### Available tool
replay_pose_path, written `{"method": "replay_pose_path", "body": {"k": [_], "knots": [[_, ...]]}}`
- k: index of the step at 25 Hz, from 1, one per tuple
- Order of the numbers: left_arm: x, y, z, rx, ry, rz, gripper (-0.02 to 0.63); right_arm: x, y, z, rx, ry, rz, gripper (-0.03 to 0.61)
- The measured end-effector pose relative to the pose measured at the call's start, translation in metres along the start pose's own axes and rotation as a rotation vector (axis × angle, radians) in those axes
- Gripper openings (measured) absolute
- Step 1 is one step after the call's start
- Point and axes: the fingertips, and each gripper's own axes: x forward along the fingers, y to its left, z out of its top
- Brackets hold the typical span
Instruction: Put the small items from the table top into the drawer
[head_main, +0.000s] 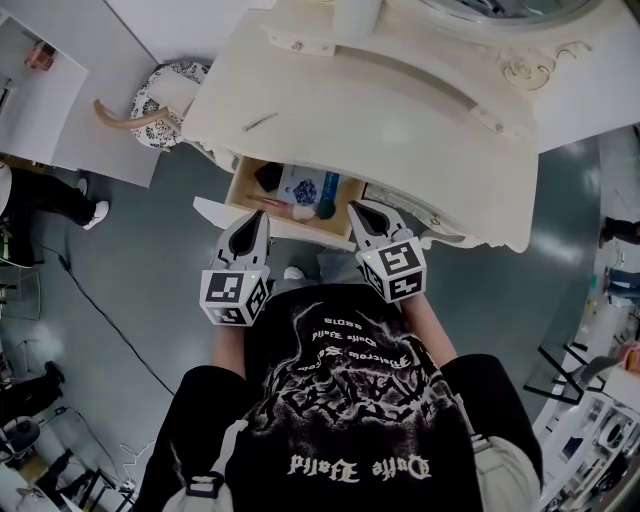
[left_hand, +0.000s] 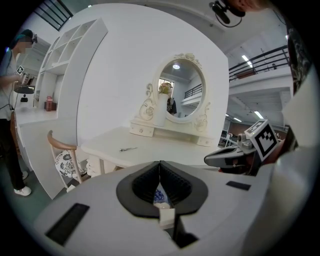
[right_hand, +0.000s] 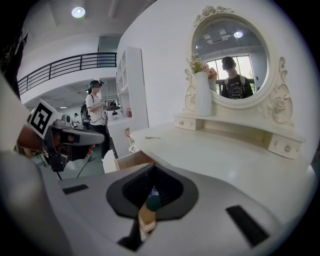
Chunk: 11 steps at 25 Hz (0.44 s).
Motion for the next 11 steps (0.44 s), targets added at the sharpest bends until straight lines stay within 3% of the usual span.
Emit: {"method": "replay_pose_path", "body": {"k": [11], "knots": [[0.0043, 0.0004, 0.0013, 0.004, 0.005, -0.017, 0.015, -0.0015, -0.0021, -0.0008, 0.000, 0.002, -0.020, 0.009]]}}
